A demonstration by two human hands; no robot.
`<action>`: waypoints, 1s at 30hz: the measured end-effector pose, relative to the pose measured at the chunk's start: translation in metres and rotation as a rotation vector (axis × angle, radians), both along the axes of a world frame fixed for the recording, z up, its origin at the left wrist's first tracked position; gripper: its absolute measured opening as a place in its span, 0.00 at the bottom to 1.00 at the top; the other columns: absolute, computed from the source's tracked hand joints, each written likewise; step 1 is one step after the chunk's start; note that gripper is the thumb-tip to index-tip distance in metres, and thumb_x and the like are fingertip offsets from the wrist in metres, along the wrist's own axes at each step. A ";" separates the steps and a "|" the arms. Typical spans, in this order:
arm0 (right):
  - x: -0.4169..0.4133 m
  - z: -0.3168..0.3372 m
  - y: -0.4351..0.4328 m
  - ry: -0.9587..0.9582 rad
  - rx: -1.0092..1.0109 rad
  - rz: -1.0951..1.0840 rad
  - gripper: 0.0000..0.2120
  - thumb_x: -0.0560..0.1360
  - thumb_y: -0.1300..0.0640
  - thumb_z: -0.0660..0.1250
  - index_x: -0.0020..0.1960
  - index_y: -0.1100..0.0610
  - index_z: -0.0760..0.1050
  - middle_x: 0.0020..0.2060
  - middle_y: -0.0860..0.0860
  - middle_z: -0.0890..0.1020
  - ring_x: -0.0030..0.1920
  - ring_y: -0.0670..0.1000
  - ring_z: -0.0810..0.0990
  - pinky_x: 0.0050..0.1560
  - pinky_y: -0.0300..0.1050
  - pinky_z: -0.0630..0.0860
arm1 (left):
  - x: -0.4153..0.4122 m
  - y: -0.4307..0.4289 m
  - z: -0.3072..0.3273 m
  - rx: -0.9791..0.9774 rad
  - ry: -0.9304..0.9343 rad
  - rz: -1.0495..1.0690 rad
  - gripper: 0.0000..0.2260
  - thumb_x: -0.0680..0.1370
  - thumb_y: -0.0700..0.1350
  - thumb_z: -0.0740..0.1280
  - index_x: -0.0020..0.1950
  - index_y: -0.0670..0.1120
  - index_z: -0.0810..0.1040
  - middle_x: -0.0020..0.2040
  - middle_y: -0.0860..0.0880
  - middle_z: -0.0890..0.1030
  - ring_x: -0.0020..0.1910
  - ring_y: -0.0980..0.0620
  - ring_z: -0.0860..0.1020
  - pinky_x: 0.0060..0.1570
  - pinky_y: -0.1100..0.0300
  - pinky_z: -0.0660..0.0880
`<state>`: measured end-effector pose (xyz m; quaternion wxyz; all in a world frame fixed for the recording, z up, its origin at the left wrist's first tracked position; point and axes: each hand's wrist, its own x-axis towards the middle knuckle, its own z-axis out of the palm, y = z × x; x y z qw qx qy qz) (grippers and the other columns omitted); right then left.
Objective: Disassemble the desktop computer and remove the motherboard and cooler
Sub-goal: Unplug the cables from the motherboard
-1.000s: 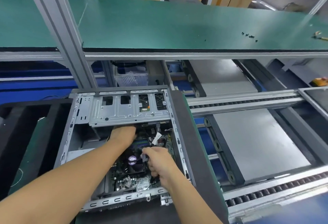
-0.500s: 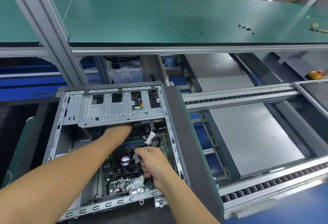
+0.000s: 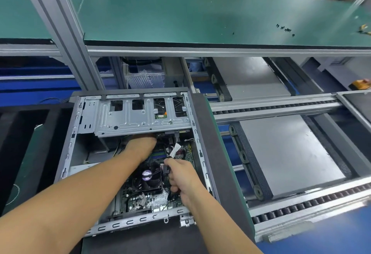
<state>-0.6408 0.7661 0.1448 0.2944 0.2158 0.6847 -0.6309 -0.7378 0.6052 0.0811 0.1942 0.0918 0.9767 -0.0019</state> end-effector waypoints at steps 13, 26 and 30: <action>0.001 0.000 0.002 0.002 -0.026 -0.017 0.10 0.79 0.52 0.63 0.50 0.58 0.78 0.24 0.45 0.63 0.25 0.46 0.58 0.26 0.40 0.58 | -0.002 -0.002 -0.002 -0.003 0.010 -0.044 0.07 0.77 0.34 0.63 0.47 0.46 0.74 0.35 0.52 0.66 0.38 0.47 0.72 0.37 0.54 0.72; 0.002 -0.003 0.002 0.040 -0.042 0.002 0.06 0.77 0.53 0.65 0.46 0.55 0.77 0.24 0.45 0.63 0.25 0.46 0.59 0.25 0.39 0.58 | -0.001 0.003 0.014 -0.003 -0.086 -0.010 0.13 0.72 0.31 0.66 0.40 0.47 0.68 0.39 0.49 0.73 0.42 0.44 0.76 0.41 0.53 0.74; 0.001 -0.003 0.002 0.036 -0.048 0.000 0.07 0.78 0.52 0.64 0.46 0.55 0.77 0.24 0.45 0.63 0.25 0.46 0.59 0.25 0.39 0.59 | 0.005 -0.005 0.021 0.081 -0.073 0.074 0.09 0.75 0.40 0.64 0.37 0.48 0.67 0.39 0.49 0.74 0.41 0.45 0.76 0.42 0.52 0.76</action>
